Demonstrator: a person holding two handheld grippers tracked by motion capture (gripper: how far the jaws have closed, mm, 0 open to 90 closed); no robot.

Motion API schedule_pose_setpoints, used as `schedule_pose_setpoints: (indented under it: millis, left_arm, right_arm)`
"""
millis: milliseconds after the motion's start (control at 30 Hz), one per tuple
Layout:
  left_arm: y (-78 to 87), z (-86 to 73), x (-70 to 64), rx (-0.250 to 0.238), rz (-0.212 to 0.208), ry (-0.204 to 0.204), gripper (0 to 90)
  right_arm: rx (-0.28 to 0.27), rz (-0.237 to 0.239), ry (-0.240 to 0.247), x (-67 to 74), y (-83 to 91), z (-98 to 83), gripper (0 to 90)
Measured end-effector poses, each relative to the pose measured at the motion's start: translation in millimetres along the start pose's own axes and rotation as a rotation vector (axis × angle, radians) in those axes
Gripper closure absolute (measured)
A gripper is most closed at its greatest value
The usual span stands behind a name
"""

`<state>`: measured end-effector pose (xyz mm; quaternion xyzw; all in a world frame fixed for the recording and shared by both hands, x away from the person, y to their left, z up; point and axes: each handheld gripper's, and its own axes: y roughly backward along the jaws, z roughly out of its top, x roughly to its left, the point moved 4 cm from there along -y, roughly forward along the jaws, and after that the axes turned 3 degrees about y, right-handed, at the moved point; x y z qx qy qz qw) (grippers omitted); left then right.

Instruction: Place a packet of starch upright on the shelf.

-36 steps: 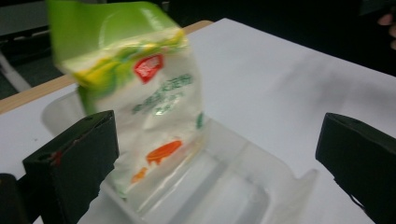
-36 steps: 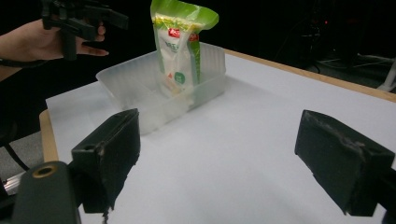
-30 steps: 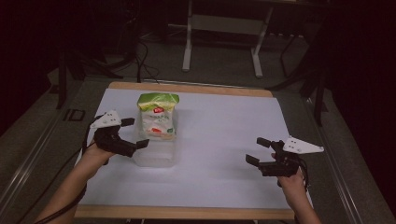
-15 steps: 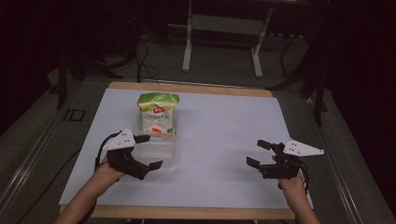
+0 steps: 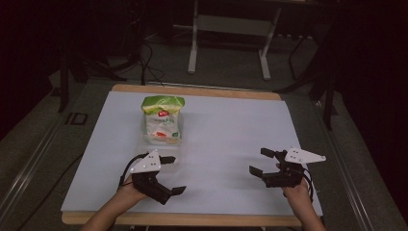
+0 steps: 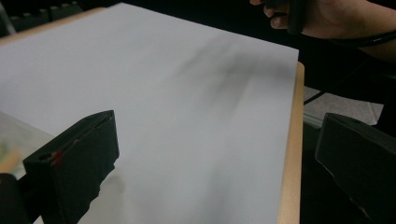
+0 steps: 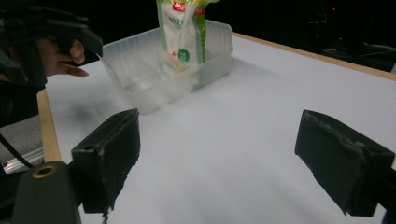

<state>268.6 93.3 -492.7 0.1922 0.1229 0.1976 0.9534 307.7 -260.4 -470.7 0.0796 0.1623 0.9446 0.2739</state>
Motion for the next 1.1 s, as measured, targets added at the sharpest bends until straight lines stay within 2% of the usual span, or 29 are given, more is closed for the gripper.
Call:
schedule_pose_setpoints:
  millis: [167, 433, 567, 800, 1100]
  left_arm:
    - [-8.7, -7.1, -1.9, 0.016, 0.003, -0.023, 0.0]
    - [-13.7, -15.6, -0.8, 0.012, 0.043, -0.04, 0.0]
    - [-17.0, -20.4, -2.5, 0.011, 0.069, -0.052, 0.0]
    - [-17.0, -18.6, -8.7, -0.015, 0.054, -0.073, 0.0]
    - [-19.1, -18.4, -12.8, -0.008, 0.038, -0.086, 0.0]
  right_arm:
    - [0.033, 0.002, 0.024, 2.0, -5.7, -7.2, 14.0]
    - [0.04, 0.004, 0.014, 0.6, -9.3, -12.7, 14.0]
    - [0.051, -0.006, 0.025, 0.1, -10.8, -17.2, 14.0]
    - [0.081, 0.001, 0.037, 1.8, -17.2, -23.9, 14.0]
    - [0.076, 0.009, 0.03, 1.5, -17.8, -24.4, 14.0]
